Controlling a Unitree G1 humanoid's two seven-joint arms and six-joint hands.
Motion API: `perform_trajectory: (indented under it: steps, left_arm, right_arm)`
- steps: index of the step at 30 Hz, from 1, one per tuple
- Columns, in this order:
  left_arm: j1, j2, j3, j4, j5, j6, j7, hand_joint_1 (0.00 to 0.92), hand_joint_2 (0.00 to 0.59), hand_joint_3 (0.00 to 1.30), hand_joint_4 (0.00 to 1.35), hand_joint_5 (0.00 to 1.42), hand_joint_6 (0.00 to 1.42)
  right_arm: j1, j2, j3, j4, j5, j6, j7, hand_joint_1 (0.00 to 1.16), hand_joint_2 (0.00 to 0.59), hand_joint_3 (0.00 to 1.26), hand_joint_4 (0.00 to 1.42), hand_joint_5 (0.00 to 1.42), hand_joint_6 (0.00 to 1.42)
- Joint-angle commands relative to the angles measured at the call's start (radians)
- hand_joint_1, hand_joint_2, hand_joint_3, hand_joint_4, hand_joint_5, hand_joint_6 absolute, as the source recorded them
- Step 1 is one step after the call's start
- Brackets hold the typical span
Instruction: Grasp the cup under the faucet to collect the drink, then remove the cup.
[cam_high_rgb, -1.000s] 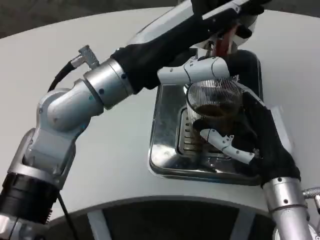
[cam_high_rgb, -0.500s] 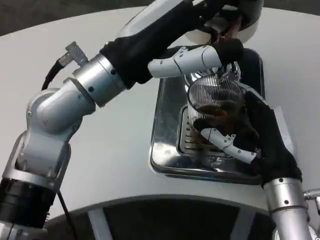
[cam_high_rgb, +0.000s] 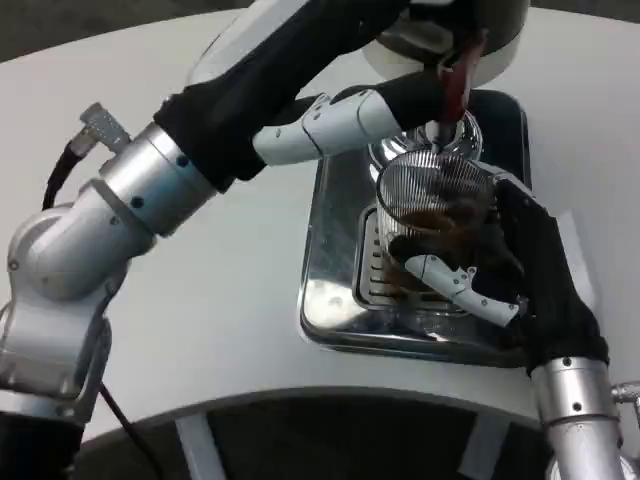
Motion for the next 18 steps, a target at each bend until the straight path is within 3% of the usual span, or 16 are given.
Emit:
perform_trajectory:
  steps: [1, 18]
  left_arm:
    - [0.061, 0.024, 0.027, -0.056, -0.016, 0.027, 0.012, 0.0, 0.097, 0.13, 0.19, 0.29, 0.33]
    - [0.284, 0.056, 0.092, -0.241, -0.04, 0.121, 0.018, 0.0, 0.104, 0.15, 0.21, 0.3, 0.34]
  right_arm:
    - [0.034, 0.009, -0.003, 0.003, 0.003, -0.014, -0.005, 0.75, 0.261, 0.41, 0.46, 0.51, 0.5]
    - [0.055, 0.025, -0.018, -0.018, 0.0, -0.045, -0.032, 0.77, 0.255, 0.47, 0.53, 0.59, 0.59]
